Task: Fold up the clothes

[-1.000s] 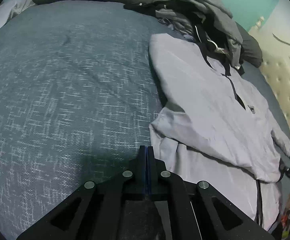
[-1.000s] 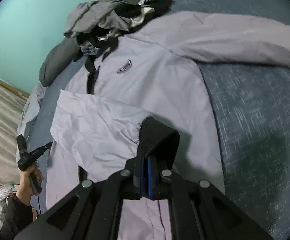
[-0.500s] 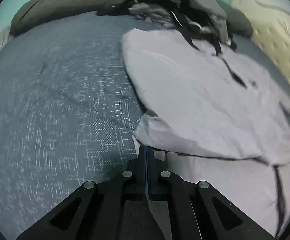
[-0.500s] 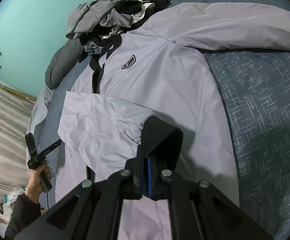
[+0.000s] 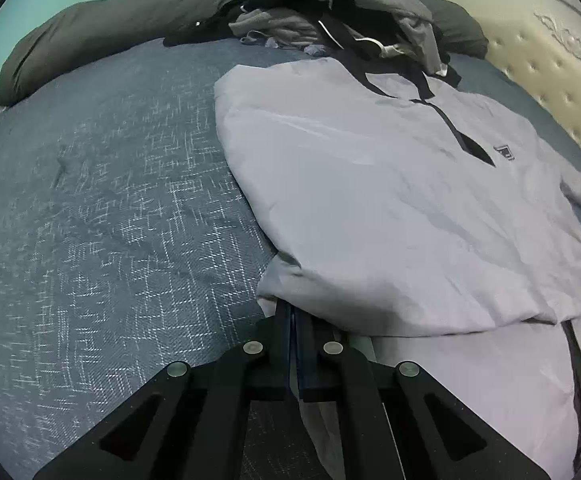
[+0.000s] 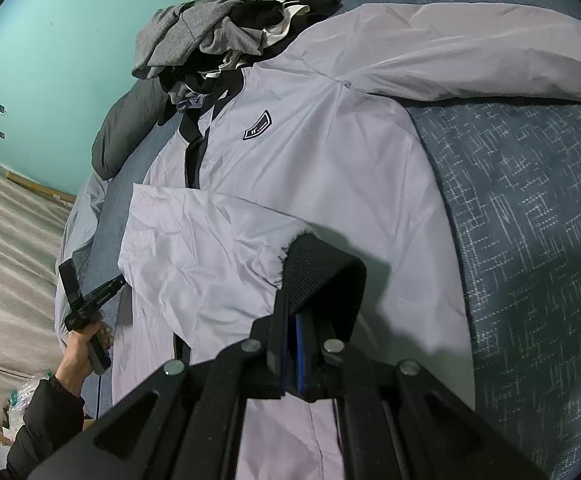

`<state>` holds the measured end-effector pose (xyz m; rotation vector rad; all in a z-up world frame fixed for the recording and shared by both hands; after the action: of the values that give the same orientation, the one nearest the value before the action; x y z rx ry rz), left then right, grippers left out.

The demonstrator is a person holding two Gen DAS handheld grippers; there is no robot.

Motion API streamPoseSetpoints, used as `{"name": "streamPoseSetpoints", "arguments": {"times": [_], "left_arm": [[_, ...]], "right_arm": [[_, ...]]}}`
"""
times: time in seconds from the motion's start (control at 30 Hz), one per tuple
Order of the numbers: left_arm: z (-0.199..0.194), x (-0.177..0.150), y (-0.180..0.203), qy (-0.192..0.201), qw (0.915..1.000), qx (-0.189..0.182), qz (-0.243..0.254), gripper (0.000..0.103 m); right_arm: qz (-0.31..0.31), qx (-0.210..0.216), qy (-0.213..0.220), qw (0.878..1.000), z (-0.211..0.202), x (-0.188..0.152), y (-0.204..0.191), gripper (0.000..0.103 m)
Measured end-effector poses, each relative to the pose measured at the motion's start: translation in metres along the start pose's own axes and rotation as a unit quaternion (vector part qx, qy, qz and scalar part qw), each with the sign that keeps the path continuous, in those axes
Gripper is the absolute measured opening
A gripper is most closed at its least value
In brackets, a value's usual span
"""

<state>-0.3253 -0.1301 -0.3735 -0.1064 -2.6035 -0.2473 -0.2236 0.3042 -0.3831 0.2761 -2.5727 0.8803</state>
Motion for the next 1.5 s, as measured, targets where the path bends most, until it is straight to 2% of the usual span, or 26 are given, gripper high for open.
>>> {"name": "streamPoseSetpoints", "arguments": {"times": [0.13, 0.23, 0.3, 0.33, 0.43, 0.53, 0.67, 0.77, 0.83, 0.9, 0.93, 1.03, 1.1, 1.2, 1.23, 1.27, 1.3, 1.37, 1.5], "left_arm": [[-0.008, -0.001, -0.005, 0.013, 0.9998, 0.013, -0.003, 0.000], [-0.023, 0.001, -0.022, 0.031, 0.9984, 0.019, -0.043, 0.000], [-0.032, 0.001, -0.039, 0.038, 0.9963, 0.015, -0.076, 0.000], [-0.034, 0.001, -0.040, 0.038, 0.9963, 0.007, -0.076, 0.000], [-0.033, -0.001, -0.032, 0.029, 0.9978, -0.019, -0.057, 0.000], [-0.020, -0.010, -0.020, 0.007, 0.9997, -0.009, -0.021, 0.001], [-0.007, -0.026, -0.017, -0.007, 0.9998, -0.017, -0.012, 0.002], [-0.003, -0.033, -0.012, -0.002, 0.9999, -0.012, 0.008, 0.015], [-0.002, -0.031, -0.013, 0.002, 0.9999, -0.013, 0.001, 0.021], [0.000, -0.028, -0.015, 0.008, 0.9997, -0.020, -0.011, 0.036], [0.001, -0.025, -0.014, 0.011, 0.9996, -0.023, -0.014, 0.040], [0.008, -0.022, -0.010, 0.014, 0.9998, -0.017, -0.003, 0.043], [0.012, -0.021, -0.007, 0.014, 0.9998, -0.009, 0.008, 0.043], [0.016, -0.017, -0.008, 0.018, 0.9997, -0.015, -0.003, 0.041], [0.017, -0.016, -0.007, 0.017, 0.9996, -0.021, -0.003, 0.037], [0.018, -0.016, -0.005, 0.015, 0.9995, -0.026, -0.002, 0.022], [0.019, -0.014, -0.001, 0.017, 0.9997, -0.018, 0.006, 0.016], [0.019, -0.013, 0.004, 0.021, 0.9996, -0.012, 0.015, 0.010], [0.003, -0.009, -0.003, 0.038, 0.9993, -0.003, -0.004, 0.009]], "right_arm": [[-0.003, 0.003, -0.001, 1.000, 0.000, 0.000, -0.004, 0.003], [-0.006, 0.004, 0.000, 1.000, -0.001, 0.002, -0.006, 0.003], [-0.008, 0.003, -0.001, 1.000, 0.000, 0.002, -0.008, 0.003], [-0.010, 0.003, -0.002, 1.000, 0.000, 0.002, -0.008, 0.003], [-0.005, 0.004, 0.001, 1.000, 0.001, 0.002, -0.008, 0.003], [-0.004, 0.005, 0.001, 1.000, 0.000, 0.002, -0.007, 0.003], [-0.005, 0.005, 0.000, 1.000, -0.001, 0.002, -0.007, 0.003], [-0.004, 0.005, 0.000, 1.000, 0.000, 0.003, -0.006, 0.003], [-0.001, 0.005, 0.000, 1.000, 0.002, 0.003, -0.005, 0.003], [0.000, 0.005, -0.001, 1.000, 0.003, 0.002, -0.004, 0.003], [-0.001, 0.005, -0.002, 1.000, 0.003, 0.001, -0.004, 0.003], [-0.001, 0.005, -0.003, 1.000, 0.003, 0.001, -0.003, 0.003], [-0.001, 0.005, -0.004, 1.000, 0.003, 0.001, -0.002, 0.003], [-0.001, 0.004, -0.004, 1.000, 0.003, 0.001, -0.001, 0.003], [-0.002, 0.004, -0.004, 1.000, 0.003, 0.001, -0.001, 0.003], [-0.002, 0.005, -0.005, 1.000, 0.003, 0.000, -0.001, 0.003], [-0.002, 0.005, -0.005, 1.000, 0.003, 0.000, -0.001, 0.003], [-0.003, 0.006, -0.005, 1.000, 0.002, 0.000, -0.002, 0.003], [-0.008, 0.009, -0.007, 1.000, 0.001, 0.000, -0.005, 0.003]]}}
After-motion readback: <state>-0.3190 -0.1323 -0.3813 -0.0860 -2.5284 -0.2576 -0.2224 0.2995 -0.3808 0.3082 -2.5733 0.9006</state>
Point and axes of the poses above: each gripper's, at about its wrist camera, not at the fingertips, and z roughly the way its jaws point, y to its right, x to its top, the point moved 7 cm from there along z, roughly the way its jaws point, and after that the axes turned 10 degrees about -z, right-handed, at the moved point
